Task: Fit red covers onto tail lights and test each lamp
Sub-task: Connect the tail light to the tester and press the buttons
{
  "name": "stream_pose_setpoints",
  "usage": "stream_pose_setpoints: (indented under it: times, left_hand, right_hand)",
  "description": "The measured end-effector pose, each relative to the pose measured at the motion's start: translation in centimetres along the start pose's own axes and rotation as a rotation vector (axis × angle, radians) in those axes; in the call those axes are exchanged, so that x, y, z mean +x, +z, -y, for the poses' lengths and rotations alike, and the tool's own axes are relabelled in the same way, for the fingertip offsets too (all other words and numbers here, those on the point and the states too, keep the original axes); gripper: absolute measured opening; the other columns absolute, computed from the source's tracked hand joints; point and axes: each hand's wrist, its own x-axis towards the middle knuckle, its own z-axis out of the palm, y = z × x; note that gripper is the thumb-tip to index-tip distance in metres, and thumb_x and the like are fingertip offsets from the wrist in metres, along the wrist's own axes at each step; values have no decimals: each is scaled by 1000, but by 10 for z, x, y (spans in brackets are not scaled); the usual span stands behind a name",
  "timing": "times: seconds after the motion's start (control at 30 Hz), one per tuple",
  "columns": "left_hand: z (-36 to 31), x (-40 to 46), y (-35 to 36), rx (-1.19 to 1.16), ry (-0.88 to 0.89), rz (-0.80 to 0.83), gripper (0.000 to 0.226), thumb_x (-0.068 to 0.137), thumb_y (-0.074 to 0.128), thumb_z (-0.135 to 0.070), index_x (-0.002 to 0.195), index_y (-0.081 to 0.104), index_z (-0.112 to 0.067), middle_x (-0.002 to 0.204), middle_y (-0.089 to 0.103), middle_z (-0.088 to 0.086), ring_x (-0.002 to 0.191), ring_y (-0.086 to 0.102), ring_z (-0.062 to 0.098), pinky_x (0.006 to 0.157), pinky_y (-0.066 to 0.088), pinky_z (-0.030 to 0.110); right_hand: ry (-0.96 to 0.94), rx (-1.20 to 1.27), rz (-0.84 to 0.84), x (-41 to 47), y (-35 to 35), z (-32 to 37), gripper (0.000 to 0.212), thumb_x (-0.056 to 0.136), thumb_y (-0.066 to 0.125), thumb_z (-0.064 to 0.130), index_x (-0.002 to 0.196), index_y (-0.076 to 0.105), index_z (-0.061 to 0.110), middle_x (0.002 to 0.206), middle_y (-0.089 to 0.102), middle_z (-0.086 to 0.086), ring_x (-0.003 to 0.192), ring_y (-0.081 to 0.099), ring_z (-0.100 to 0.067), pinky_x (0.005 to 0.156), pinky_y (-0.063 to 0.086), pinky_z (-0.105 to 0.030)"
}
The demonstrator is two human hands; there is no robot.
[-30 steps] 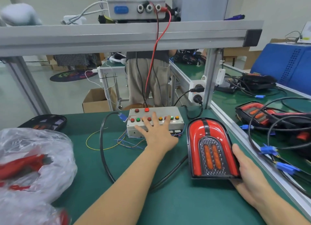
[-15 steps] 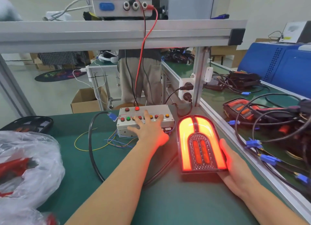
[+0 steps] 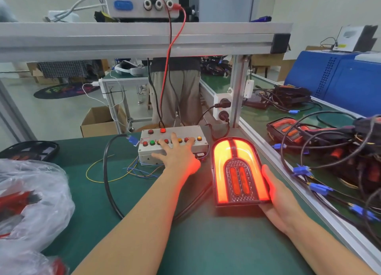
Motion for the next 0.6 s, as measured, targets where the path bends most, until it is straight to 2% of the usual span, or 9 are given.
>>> stream_pose_setpoints:
  times: [0.17, 0.4, 0.6]
  left_hand:
    - [-1, 0, 1, 0, -2, -21, 72, 81, 57, -26, 139, 24, -51, 157, -8, 4, 141, -12, 47, 101, 0, 77]
    - [3, 0, 1, 136, 89, -106, 75, 80, 57, -32, 146, 21, -41, 160, -5, 7, 144, -15, 38, 104, -11, 71]
    - [6, 1, -1, 151, 123, -102, 75, 81, 53, -28, 147, 21, -41, 160, -3, 7, 144, -15, 36, 105, -13, 68]
  right_hand:
    - [0, 14, 13, -1, 0, 1, 37, 95, 50, 41, 103, 72, 13, 96, 76, -12, 79, 75, -20, 55, 57, -28]
    - [-4, -17, 26, -2, 1, -1, 43, 84, 54, 46, 106, 70, 13, 100, 76, -10, 85, 74, -19, 57, 57, -25]
    - [0, -12, 27, -1, 1, -2, 42, 88, 52, 46, 107, 70, 13, 99, 76, -10, 84, 74, -20, 56, 57, -26]
